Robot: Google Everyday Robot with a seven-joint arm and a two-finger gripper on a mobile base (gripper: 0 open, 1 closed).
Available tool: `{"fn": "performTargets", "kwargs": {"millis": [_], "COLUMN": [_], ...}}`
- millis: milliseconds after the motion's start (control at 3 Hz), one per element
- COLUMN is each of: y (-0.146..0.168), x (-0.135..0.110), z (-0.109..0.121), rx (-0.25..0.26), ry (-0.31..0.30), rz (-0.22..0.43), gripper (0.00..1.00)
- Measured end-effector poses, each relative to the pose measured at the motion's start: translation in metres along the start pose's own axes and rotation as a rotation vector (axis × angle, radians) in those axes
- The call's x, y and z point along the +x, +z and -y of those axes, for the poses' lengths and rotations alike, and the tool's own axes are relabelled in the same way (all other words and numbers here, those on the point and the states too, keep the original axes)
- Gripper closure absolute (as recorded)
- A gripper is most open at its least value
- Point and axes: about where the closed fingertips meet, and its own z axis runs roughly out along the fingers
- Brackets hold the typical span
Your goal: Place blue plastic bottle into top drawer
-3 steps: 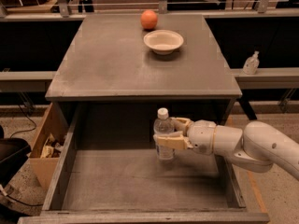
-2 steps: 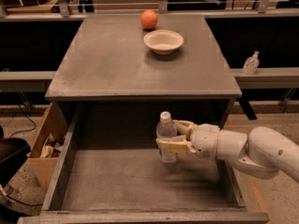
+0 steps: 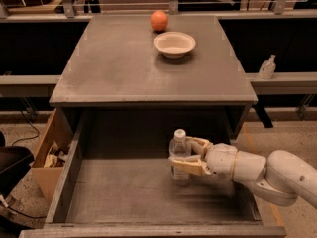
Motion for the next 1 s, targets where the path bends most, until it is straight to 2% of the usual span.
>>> {"fn": "performTargets", "kwargs": {"millis": [333, 667, 1000], "y": [0.0022, 0.0036, 0.0052], "x": [0.0079, 0.0073, 0.0067], "z": [-0.0002, -0.0011, -0.0021], "rx": [0.001, -0.002, -0.006], "ry": [0.011, 0.011, 0.010], "rz": [0.017, 0.018, 0.018], "gripper": [1.00, 0.84, 0.59]}}
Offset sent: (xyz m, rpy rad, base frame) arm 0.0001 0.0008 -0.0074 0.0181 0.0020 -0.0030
